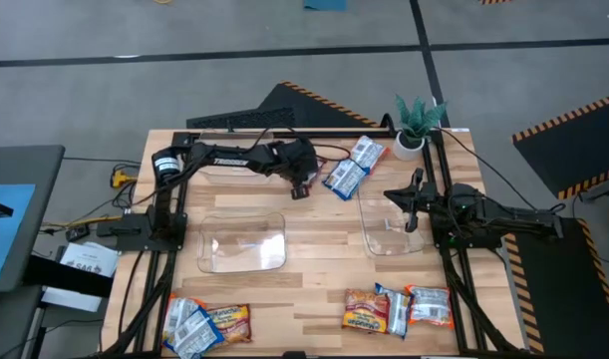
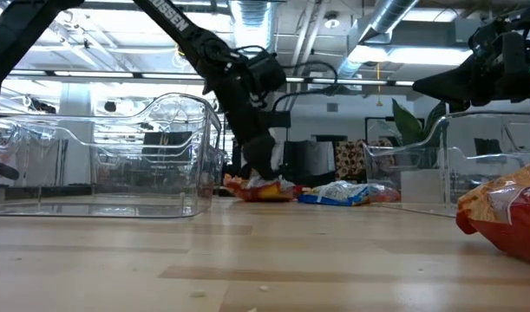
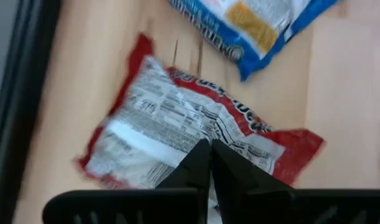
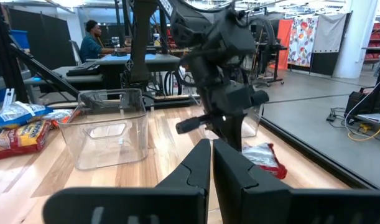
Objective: Sort Maruchan noodles
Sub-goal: Put the top red noodle pack into the top transparent bin
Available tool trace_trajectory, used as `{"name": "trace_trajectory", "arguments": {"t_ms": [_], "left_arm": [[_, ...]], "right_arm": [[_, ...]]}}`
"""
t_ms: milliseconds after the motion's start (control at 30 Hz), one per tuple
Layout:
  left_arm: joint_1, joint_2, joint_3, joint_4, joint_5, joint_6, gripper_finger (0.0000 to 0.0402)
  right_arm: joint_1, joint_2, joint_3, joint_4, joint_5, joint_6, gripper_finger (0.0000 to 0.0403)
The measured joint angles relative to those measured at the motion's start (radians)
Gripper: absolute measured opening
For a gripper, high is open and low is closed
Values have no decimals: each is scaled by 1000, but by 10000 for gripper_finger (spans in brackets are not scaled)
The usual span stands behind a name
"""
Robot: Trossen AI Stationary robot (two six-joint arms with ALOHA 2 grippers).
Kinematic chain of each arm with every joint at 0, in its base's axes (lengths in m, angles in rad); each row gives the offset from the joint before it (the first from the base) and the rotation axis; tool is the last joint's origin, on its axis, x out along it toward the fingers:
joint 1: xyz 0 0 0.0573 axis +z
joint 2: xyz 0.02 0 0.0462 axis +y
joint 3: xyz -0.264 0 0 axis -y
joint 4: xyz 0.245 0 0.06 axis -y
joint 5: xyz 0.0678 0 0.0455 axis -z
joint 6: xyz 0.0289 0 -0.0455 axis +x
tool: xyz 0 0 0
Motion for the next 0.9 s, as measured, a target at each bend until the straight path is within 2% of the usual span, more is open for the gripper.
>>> {"name": "trace_trajectory", "arguments": {"t_ms": [500,700,900], "left_arm": [[1,-153,2,50,18,35,0],[1,-249,3,25,-71,77,0],[4,-408,3,-93,-175,97,0]], "right_arm": [[0,0,0,0,0,0,43],[0,0,0,-1,0,0,43],[0,0,0,-1,0,0,43]]}}
